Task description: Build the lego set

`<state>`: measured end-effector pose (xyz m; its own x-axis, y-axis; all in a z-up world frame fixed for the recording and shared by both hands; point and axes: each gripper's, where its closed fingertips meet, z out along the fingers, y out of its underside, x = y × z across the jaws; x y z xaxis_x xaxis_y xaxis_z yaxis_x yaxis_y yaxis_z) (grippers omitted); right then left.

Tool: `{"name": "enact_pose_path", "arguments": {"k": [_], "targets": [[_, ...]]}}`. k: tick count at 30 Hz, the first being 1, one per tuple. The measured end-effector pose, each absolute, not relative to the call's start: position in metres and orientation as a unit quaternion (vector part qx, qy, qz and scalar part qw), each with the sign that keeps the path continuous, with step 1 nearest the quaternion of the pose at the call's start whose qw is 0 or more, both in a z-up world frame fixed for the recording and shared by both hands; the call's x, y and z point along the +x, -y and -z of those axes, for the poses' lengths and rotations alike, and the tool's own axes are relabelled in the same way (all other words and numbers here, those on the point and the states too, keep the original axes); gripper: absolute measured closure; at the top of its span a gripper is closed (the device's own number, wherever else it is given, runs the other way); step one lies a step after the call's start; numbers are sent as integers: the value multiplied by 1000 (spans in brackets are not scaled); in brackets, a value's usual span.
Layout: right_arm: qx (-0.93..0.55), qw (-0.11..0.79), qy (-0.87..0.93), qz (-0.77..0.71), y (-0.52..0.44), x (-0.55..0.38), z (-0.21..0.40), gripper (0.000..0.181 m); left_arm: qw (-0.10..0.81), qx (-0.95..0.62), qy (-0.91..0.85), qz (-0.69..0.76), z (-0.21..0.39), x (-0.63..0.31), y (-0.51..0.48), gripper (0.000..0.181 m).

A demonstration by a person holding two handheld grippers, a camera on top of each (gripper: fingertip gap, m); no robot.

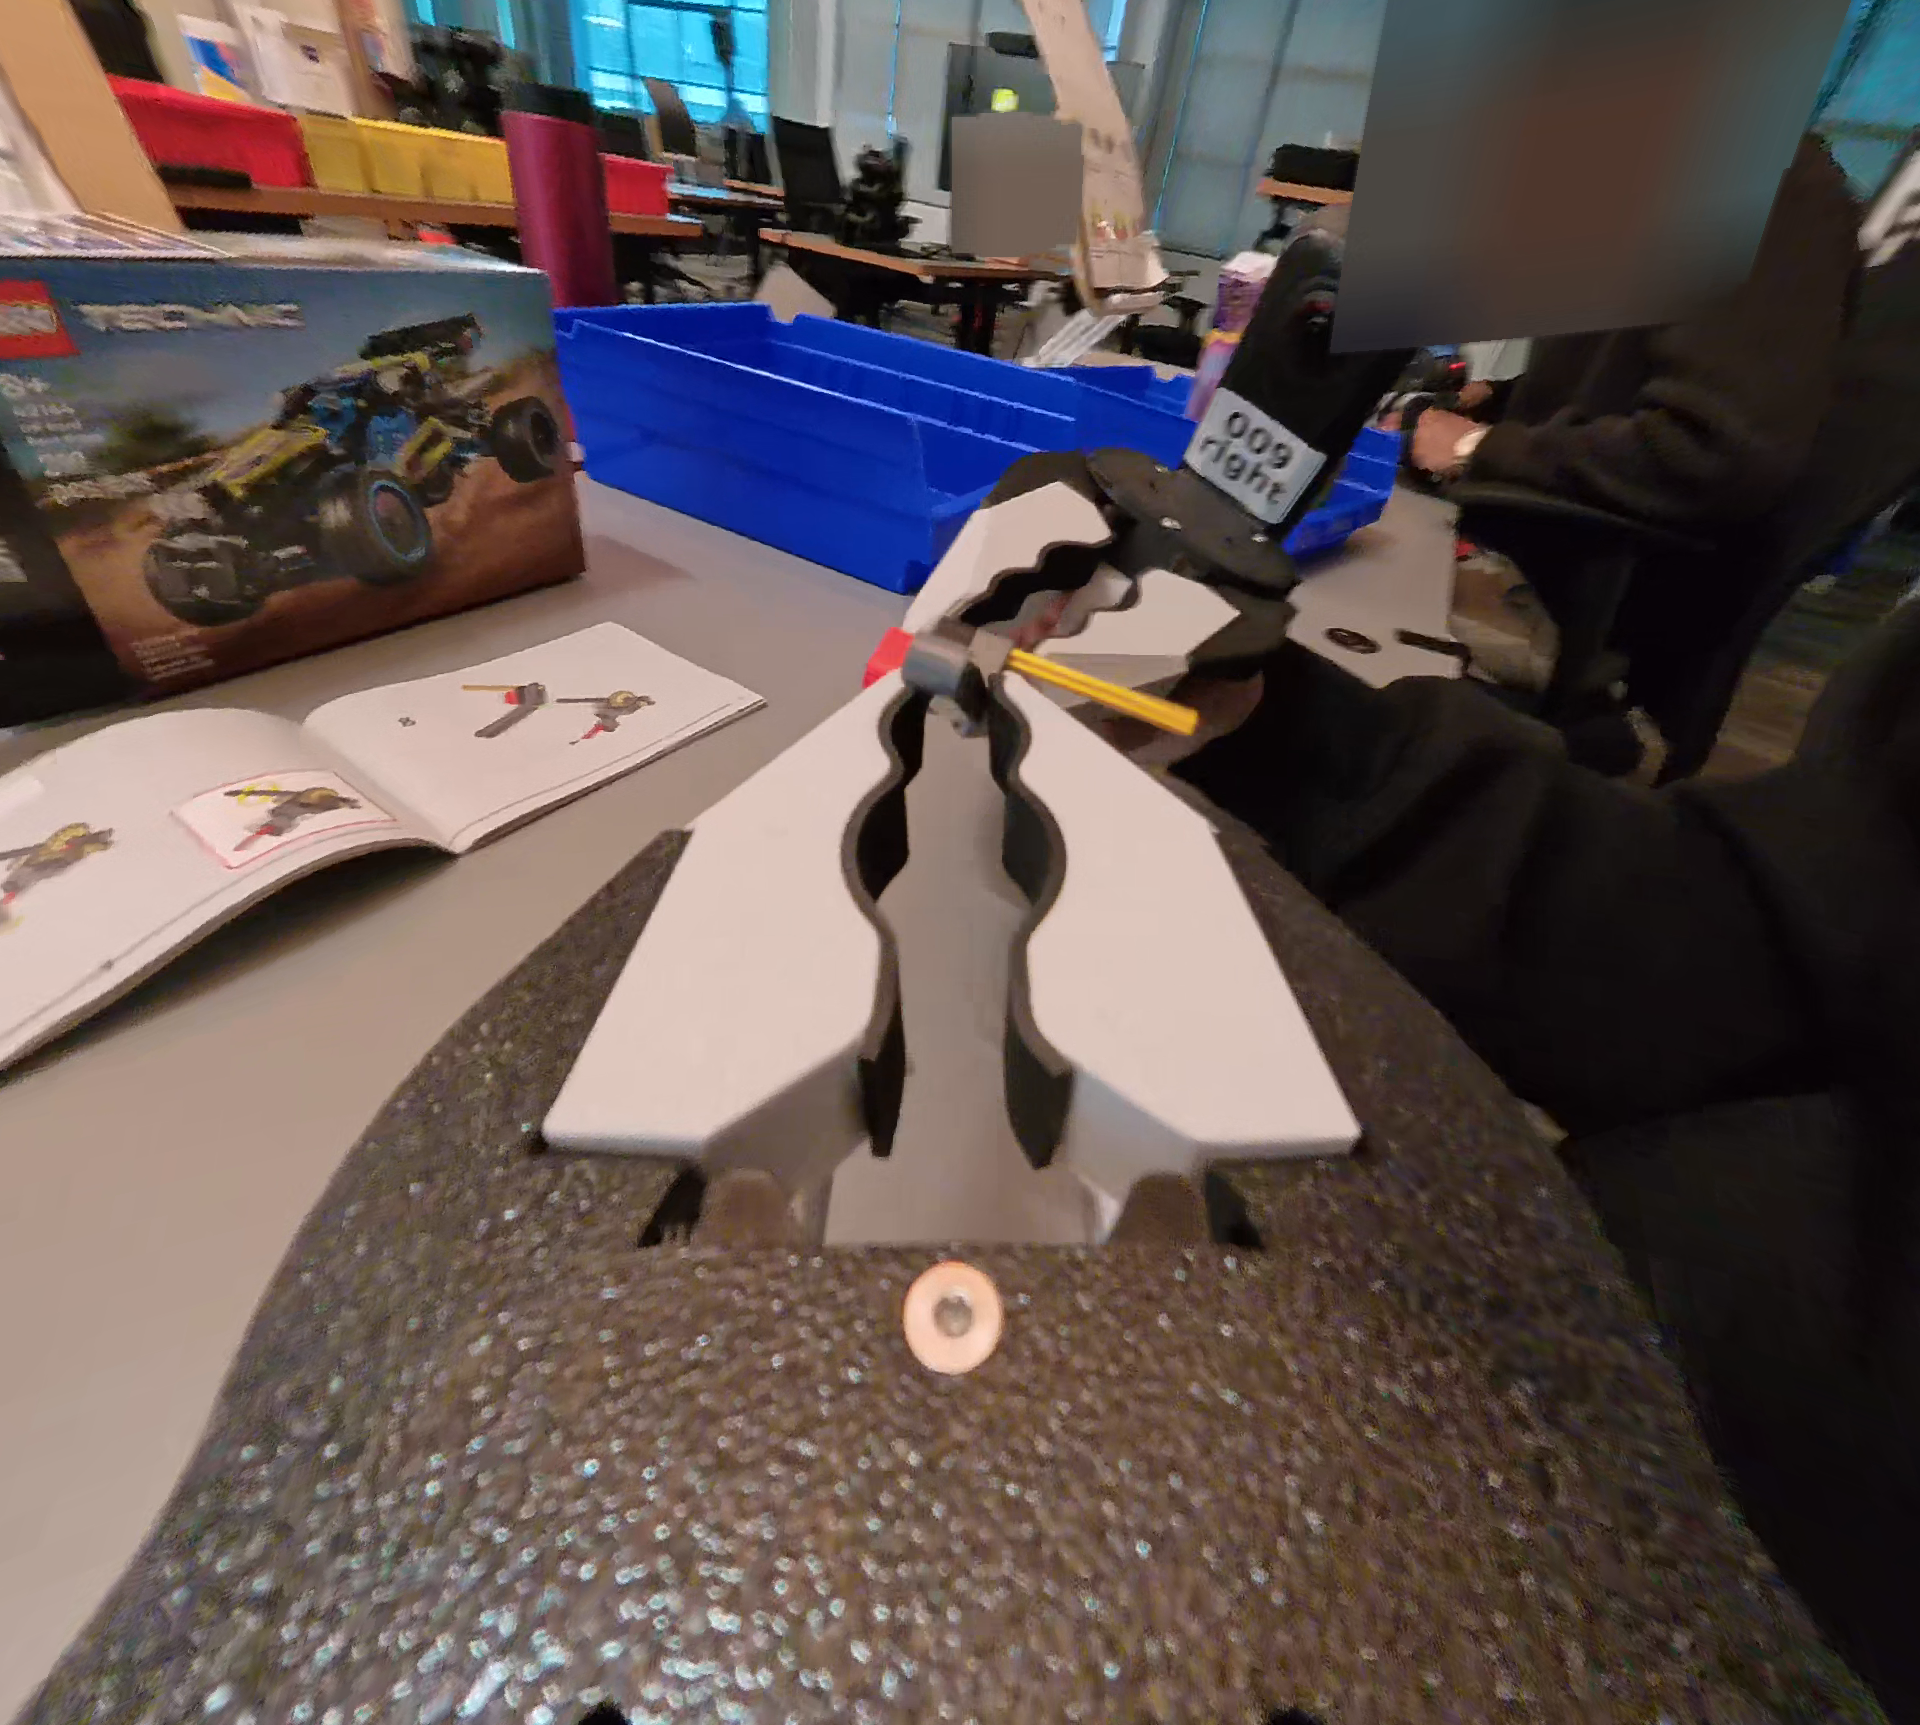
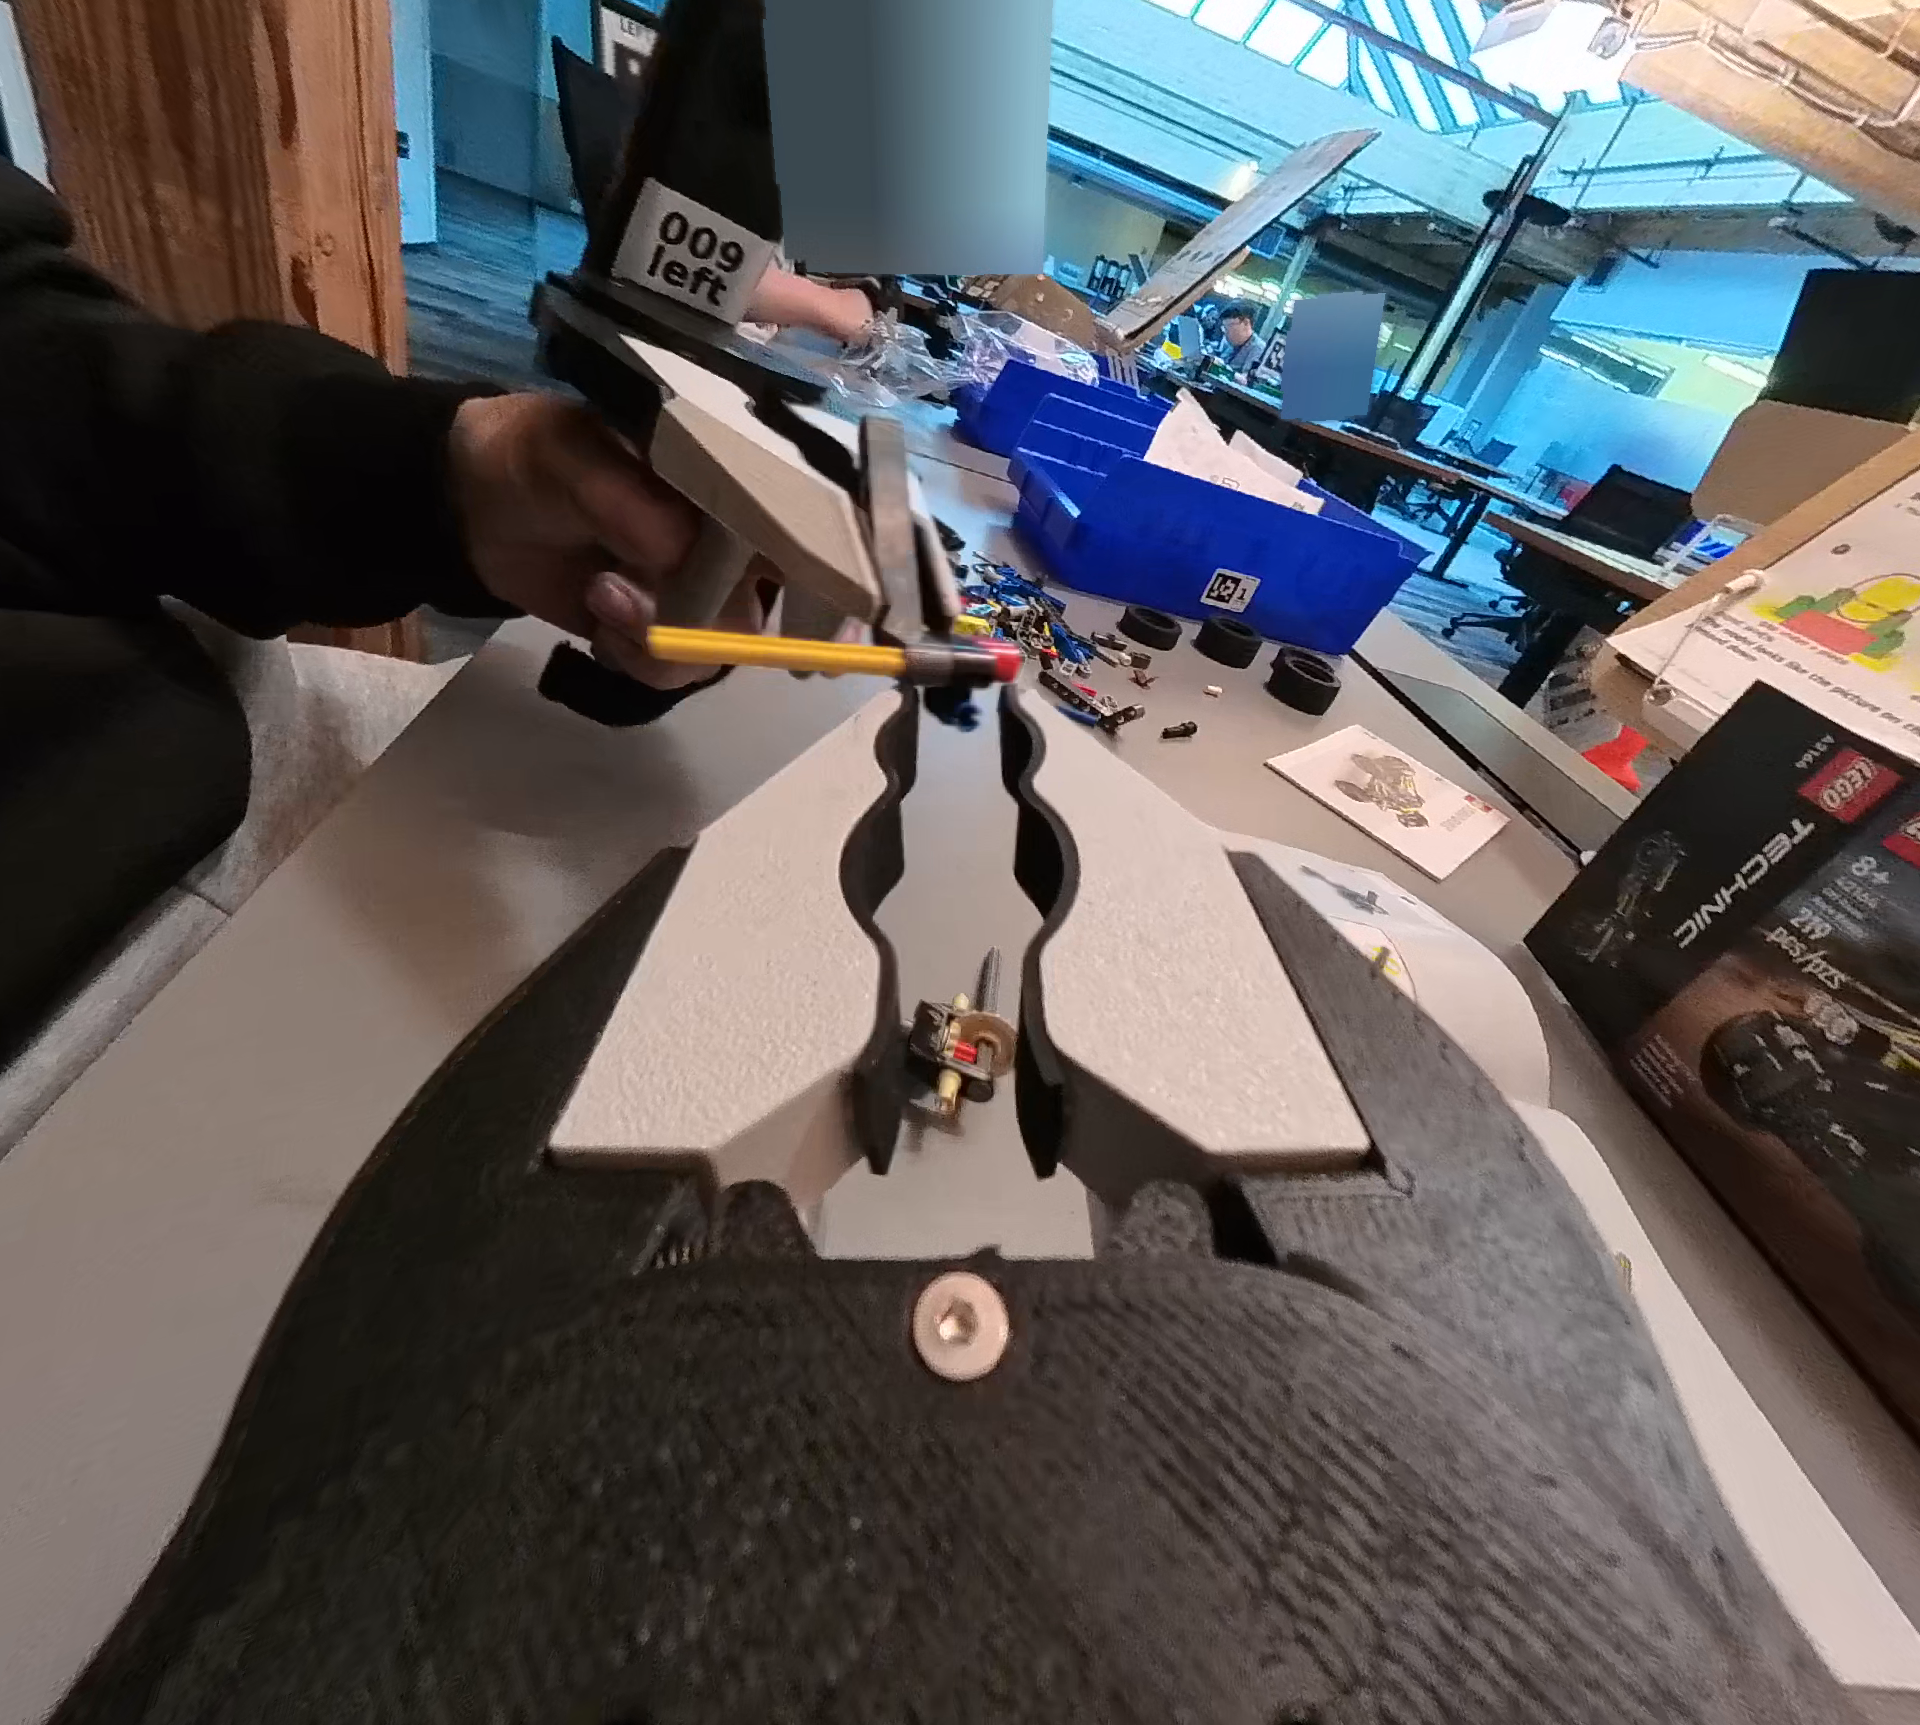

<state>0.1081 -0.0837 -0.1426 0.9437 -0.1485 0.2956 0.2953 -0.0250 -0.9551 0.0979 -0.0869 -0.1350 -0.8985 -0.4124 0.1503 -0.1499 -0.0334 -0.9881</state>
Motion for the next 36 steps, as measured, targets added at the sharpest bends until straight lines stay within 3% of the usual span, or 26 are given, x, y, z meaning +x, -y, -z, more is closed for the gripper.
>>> {"name": "enact_pose_path", "arguments": {"k": [4, 11, 16, 19, 24, 30, 36], "targets": [[-700, 695, 47, 158, 84, 110, 144, 164, 124, -176, -697, 684, 135, 96, 86, 175], [-704, 702, 18, 107, 91, 109, 148, 129, 211, -127, -706, 664, 126, 101, 68, 175], [-682, 731, 17, 26, 83, 91, 132, 109, 145, -193, -685, 687, 126, 106, 60, 175], [-682, 731, 11, -18, 73, 84, 129, 109, 100, -209, -665, 710, 124, 104, 61, 175], [-649, 755, -13, -91, 73, 82, 117, 117, 135, -139, -667, 719, 115, 92, 60, 175], [-678, 734, 28, -15, 70, 77, 125, 98, 172, -59, -694, 697, 115, 76, 66, 175], [-680, 727, 92, -20, 67, 56, 124, 122, 187, -17, -695, 694, 114, 68, 65, 175]]}}
